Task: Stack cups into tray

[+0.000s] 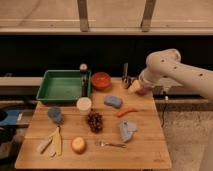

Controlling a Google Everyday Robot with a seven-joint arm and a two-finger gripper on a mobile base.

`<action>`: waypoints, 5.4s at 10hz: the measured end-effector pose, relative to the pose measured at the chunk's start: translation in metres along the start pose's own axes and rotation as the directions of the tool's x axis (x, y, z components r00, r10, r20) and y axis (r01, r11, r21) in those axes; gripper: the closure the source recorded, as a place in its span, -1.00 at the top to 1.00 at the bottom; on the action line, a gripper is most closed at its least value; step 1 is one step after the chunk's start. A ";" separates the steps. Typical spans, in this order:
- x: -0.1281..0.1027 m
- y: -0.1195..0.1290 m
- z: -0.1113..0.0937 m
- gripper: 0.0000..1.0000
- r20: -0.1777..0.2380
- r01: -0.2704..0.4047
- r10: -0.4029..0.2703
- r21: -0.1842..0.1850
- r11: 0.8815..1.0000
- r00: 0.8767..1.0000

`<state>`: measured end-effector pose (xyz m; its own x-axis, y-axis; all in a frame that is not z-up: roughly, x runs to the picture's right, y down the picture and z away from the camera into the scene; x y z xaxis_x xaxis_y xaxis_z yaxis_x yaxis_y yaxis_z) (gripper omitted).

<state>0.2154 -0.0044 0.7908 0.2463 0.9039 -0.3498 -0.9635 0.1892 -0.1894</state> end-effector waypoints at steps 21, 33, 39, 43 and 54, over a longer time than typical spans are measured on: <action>-0.107 -0.055 0.045 0.60 0.224 0.048 -0.056 0.043 0.998 0.973; -0.126 0.035 0.105 0.60 0.172 0.251 -0.223 -0.165 0.954 0.960; -0.119 0.047 0.128 0.60 0.123 0.258 -0.235 -0.223 0.940 0.964; -0.114 0.050 0.154 0.60 0.079 0.240 -0.227 -0.259 0.936 0.971; -0.127 0.023 0.176 -0.16 0.047 0.215 -0.210 -0.228 0.950 0.977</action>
<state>0.1436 -0.0477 0.9925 0.4380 0.8610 -0.2586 -0.8379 0.2868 -0.4645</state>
